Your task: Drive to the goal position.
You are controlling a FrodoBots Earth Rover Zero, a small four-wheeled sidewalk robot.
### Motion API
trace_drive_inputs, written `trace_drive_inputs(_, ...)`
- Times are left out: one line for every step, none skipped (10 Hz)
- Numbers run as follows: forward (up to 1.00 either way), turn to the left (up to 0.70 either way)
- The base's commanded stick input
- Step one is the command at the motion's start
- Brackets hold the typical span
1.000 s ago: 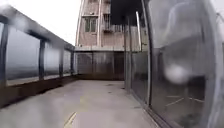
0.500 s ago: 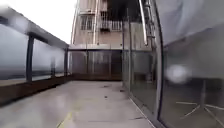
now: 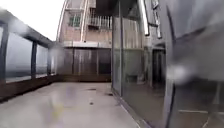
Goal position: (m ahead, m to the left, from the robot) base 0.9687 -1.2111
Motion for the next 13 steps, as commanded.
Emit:
trace_drive_inputs(0.7, 0.27)
trace_drive_inputs(0.7, 0.27)
trace_drive_inputs(0.7, 0.27)
trace_drive_inputs(0.7, 0.27)
trace_drive_inputs(0.7, 0.27)
trace_drive_inputs(0.7, 0.27)
trace_drive_inputs(0.7, 0.27)
trace_drive_inputs(0.7, 0.27)
trace_drive_inputs(0.7, 0.27)
trace_drive_inputs(0.7, 0.27)
trace_drive_inputs(0.7, 0.27)
trace_drive_inputs(0.7, 0.27)
trace_drive_inputs(0.7, 0.04)
